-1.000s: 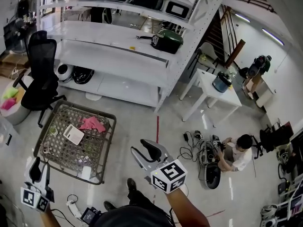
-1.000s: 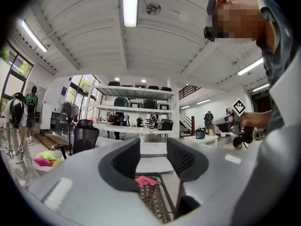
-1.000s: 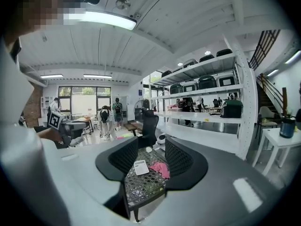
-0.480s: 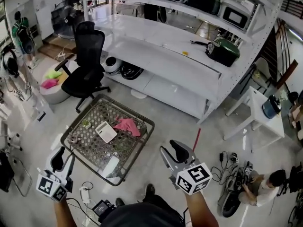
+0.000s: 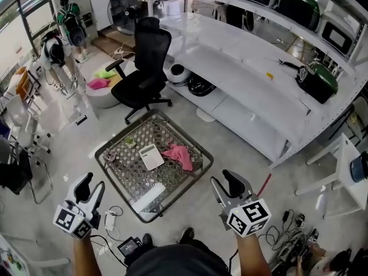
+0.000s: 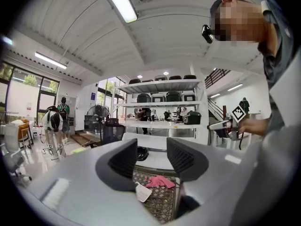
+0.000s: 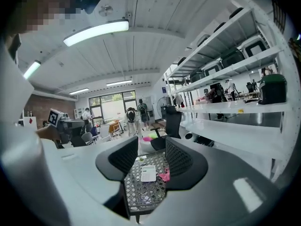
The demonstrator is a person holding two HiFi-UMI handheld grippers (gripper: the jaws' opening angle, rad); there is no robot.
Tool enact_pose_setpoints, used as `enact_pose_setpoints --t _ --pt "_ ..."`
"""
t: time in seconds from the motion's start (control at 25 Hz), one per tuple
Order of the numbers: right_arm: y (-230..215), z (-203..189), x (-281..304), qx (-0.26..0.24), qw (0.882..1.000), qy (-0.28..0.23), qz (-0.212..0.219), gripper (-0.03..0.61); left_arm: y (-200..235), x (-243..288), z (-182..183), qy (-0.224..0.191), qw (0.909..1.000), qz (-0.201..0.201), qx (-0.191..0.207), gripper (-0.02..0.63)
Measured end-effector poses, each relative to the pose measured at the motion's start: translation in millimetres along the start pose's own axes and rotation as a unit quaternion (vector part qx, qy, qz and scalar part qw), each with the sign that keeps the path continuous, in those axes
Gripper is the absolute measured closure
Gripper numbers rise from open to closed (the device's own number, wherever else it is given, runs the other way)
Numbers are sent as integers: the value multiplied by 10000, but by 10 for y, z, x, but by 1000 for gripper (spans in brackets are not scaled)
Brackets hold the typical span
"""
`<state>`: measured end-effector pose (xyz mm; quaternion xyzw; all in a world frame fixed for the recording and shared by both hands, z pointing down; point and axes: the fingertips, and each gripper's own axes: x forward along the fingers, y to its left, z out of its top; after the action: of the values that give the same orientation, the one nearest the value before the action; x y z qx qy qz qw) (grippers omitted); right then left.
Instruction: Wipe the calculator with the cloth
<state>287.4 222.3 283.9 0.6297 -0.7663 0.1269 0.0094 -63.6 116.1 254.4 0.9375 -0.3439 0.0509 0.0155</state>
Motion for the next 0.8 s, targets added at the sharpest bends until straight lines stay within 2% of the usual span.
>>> enact_pose_setpoints --t 0.28,0.48,0.8 --pt "-242 -66 165 33 9989 29 464 417 -225 35 30 -58 9993 373 -53 390" --pt "-272 -52 275 165 9972 -33 729 417 -241 -30 96 166 9977 636 173 390" --pt "-282 -27 348 234 9966 -123 777 417 -98 172 159 228 9972 708 56 390"
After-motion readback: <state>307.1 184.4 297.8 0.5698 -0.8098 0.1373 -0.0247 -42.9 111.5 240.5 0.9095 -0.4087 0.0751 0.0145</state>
